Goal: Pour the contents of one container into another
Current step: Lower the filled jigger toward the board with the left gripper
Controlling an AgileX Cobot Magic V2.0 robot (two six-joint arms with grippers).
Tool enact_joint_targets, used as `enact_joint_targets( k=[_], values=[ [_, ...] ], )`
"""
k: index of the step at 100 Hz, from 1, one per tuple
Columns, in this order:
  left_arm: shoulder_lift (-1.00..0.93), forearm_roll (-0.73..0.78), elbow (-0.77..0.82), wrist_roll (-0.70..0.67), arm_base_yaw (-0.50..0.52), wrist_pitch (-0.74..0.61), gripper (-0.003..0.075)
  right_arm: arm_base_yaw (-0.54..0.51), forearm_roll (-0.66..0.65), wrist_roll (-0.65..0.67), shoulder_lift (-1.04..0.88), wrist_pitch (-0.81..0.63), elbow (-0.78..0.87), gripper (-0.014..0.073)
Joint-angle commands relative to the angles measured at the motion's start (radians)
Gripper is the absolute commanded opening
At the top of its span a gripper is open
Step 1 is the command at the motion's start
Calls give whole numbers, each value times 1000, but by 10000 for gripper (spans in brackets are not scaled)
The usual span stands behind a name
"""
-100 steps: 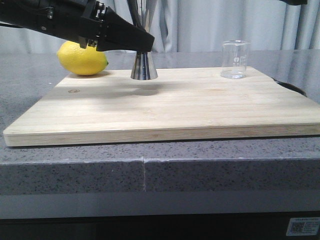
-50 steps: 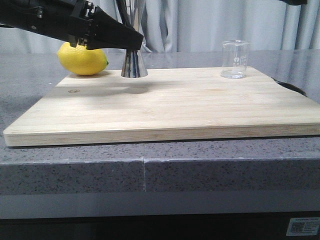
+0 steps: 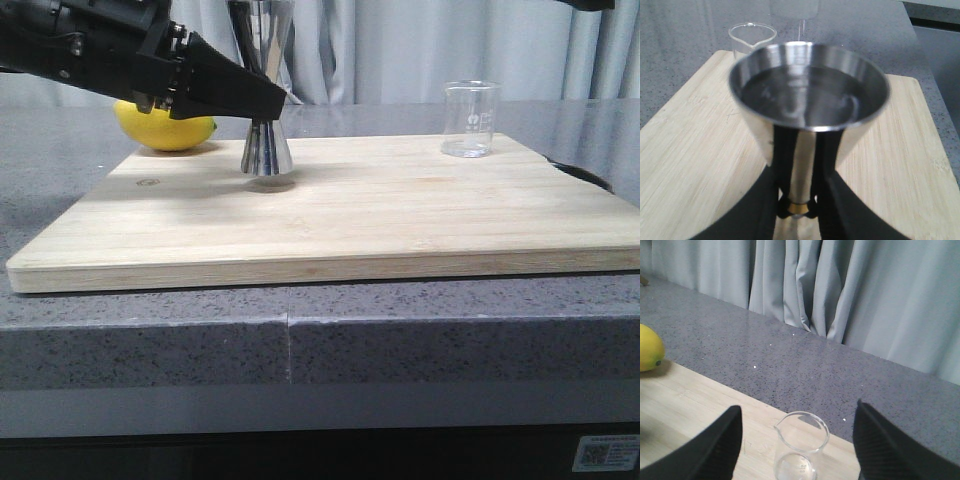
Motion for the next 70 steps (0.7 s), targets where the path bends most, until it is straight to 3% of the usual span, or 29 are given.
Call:
enact_joint_targets(
  k=[1,70],
  values=[
    [-48,-91,-20,12,2,50,93,-4,15,-1,-32,-62,-21,432],
    [-29,-136,-19,54,2,33,93,-4,15,1,-32,-62,-21,432]
  ],
)
